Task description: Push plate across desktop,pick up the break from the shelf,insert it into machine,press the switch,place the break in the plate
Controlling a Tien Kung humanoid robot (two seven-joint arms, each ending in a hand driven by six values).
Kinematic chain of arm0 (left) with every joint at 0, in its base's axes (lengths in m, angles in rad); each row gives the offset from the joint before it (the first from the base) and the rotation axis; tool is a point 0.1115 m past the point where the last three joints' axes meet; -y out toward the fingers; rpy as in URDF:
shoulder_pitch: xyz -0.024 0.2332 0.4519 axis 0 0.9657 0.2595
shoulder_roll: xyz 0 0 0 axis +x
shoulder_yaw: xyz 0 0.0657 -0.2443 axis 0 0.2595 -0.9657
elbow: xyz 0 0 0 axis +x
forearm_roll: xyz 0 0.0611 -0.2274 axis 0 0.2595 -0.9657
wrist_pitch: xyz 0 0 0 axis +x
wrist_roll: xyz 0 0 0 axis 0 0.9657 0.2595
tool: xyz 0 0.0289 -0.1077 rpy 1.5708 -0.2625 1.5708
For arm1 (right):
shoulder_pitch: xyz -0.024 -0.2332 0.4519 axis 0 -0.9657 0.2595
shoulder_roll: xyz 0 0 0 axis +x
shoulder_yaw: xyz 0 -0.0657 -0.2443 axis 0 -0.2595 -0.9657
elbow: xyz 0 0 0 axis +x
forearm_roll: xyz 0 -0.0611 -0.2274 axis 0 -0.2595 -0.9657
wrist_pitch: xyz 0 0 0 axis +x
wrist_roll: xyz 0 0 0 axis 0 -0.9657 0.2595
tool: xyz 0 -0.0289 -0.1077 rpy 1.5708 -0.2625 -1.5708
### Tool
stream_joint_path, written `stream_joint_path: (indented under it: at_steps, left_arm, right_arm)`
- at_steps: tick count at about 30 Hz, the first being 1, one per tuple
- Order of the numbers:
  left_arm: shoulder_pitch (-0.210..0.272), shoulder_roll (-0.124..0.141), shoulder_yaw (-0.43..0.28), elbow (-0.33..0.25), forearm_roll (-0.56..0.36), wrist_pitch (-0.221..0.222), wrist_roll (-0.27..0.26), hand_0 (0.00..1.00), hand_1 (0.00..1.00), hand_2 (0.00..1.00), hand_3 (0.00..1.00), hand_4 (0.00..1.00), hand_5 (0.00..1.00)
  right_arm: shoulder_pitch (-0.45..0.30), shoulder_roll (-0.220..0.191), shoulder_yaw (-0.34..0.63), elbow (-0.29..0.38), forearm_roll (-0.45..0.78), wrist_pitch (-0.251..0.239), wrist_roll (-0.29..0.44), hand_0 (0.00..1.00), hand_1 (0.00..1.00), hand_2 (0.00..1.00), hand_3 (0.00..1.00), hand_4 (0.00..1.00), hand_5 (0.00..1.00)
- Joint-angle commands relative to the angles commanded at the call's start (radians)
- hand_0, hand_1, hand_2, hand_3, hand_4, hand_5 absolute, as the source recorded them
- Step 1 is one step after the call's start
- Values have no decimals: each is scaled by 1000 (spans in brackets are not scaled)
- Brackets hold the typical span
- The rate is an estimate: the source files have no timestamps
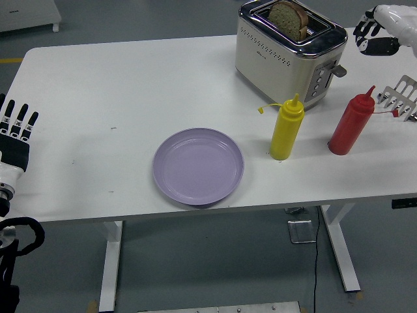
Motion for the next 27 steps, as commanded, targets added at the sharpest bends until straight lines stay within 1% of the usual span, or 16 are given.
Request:
stream_joint_path:
  at_steps: [2,3,8,9,11,14,15,18,22,26,27]
  left_arm:
    - [1,0,1,0,0,0,0,856,897,977,866,645,998]
    - [2,0,2,0,0,0,0,856,897,977,866,645,998]
    - [6,2,5,0,-1,0,-1,856,897,977,866,645,998]
    - [7,2,6,0,-1,0,-1,856,898,977,866,645,998]
    - [9,2,8,0,-1,0,-1,856,898,977,866,645,998]
    - [11,3,12,0,-1,0,-1,856,898,977,866,645,998]
    - [11,3,14,-1,-1,0,-1,856,897,977,867,647,998]
    - [12,5,16,-1,-2,0,-1,856,897,977,867,647,998]
    - [13,5,18,-1,-2,0,-1,856,897,977,866,645,998]
    - [14,6,16,-2,-2,0,-1,856,897,977,866,645,998]
    - [14,7,15,-2,-2,-1,-1,855,898,977,867,645,998]
  right_arm:
    - [1,-1,26,8,-1,-10,-4,725,658,647,637,489,490]
    - [2,-1,35,11,0,-17,-5,762,720,733,793,605,503]
    - [18,11,58,19,72,-96,0,762,720,733,793,605,503]
    - [22,14,57,20,91,-108,1,886,847,894,950,705,487]
    - [34,27,50,16,129,-125,0,886,847,894,950,705,487]
    - [55,49,32,4,188,-135,-6,886,847,894,950,705,487]
    - [65,60,23,-6,208,-136,-9,921,883,942,983,770,474]
    - [91,90,4,-35,256,-135,-17,921,883,942,983,770,474]
    - [131,132,-26,-87,310,-120,-31,925,888,943,982,787,471]
    - [181,178,-61,-150,344,-87,-54,925,888,943,982,787,471]
    - [193,190,-70,-165,348,-80,-59,909,876,904,917,800,476]
